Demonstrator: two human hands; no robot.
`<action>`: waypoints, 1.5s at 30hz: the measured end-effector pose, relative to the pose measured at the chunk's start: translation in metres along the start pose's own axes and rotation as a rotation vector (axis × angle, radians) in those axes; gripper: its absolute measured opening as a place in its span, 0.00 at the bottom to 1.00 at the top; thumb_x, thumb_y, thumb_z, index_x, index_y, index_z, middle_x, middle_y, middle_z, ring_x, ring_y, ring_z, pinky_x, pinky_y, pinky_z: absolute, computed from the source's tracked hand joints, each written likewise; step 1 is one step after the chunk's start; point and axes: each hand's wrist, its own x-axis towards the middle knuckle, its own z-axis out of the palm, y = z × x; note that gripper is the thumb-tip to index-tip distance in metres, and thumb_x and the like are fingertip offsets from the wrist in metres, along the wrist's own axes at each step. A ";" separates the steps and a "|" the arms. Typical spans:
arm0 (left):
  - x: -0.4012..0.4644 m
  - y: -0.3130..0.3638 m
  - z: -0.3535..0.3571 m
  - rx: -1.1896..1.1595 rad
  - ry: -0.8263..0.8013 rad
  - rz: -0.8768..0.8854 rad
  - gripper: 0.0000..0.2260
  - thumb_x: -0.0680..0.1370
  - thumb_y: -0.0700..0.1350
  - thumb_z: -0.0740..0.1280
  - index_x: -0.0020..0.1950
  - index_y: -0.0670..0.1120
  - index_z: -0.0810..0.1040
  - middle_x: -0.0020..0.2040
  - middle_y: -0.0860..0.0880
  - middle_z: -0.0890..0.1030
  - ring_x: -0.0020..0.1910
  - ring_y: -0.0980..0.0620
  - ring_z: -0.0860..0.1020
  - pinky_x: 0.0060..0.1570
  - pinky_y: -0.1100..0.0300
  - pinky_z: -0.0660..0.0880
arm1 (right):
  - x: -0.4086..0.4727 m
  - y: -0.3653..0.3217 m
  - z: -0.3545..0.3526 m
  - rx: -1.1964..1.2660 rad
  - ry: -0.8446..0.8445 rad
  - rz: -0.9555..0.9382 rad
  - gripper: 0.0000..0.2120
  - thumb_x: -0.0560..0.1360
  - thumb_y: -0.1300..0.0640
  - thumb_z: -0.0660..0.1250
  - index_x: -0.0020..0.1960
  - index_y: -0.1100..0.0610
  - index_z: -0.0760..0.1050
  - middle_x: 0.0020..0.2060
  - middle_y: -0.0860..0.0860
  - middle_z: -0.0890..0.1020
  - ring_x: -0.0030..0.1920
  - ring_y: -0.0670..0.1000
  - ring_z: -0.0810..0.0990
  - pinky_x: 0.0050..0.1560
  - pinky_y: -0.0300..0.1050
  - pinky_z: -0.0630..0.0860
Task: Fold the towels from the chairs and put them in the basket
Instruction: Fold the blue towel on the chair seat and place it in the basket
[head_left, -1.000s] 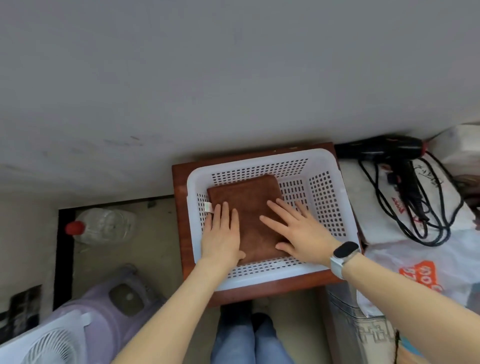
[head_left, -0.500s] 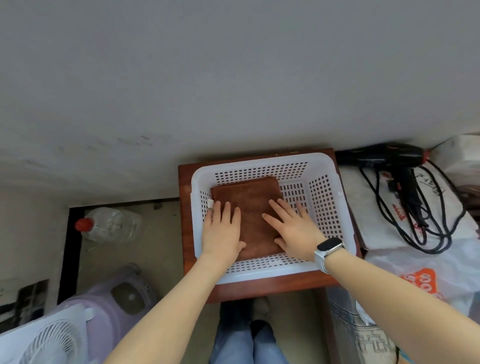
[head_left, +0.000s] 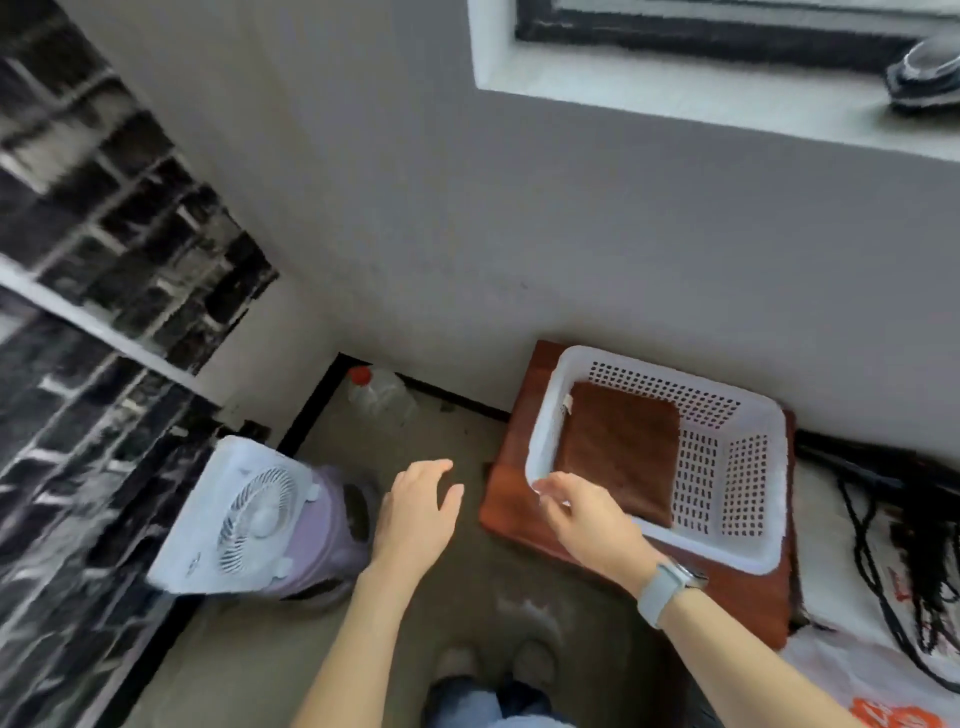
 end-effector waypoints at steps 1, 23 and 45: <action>-0.013 -0.013 -0.011 -0.011 0.043 -0.034 0.16 0.78 0.48 0.62 0.65 0.47 0.72 0.65 0.48 0.73 0.64 0.49 0.70 0.64 0.55 0.65 | -0.002 -0.014 0.005 -0.030 -0.038 -0.037 0.13 0.78 0.57 0.58 0.60 0.55 0.74 0.57 0.52 0.79 0.58 0.52 0.77 0.59 0.43 0.70; -0.618 -0.250 -0.074 -0.126 0.854 -0.869 0.13 0.76 0.44 0.64 0.59 0.42 0.76 0.56 0.43 0.79 0.57 0.44 0.75 0.57 0.54 0.69 | -0.367 -0.257 0.370 -0.291 -0.690 -0.864 0.11 0.77 0.59 0.57 0.51 0.61 0.77 0.51 0.57 0.82 0.51 0.60 0.79 0.50 0.46 0.73; -1.041 -0.497 -0.172 -0.181 1.285 -1.429 0.14 0.78 0.45 0.61 0.63 0.45 0.74 0.60 0.47 0.77 0.59 0.50 0.74 0.60 0.59 0.68 | -0.713 -0.514 0.751 -0.299 -1.196 -1.377 0.12 0.79 0.60 0.56 0.59 0.57 0.74 0.44 0.44 0.75 0.36 0.37 0.73 0.37 0.20 0.66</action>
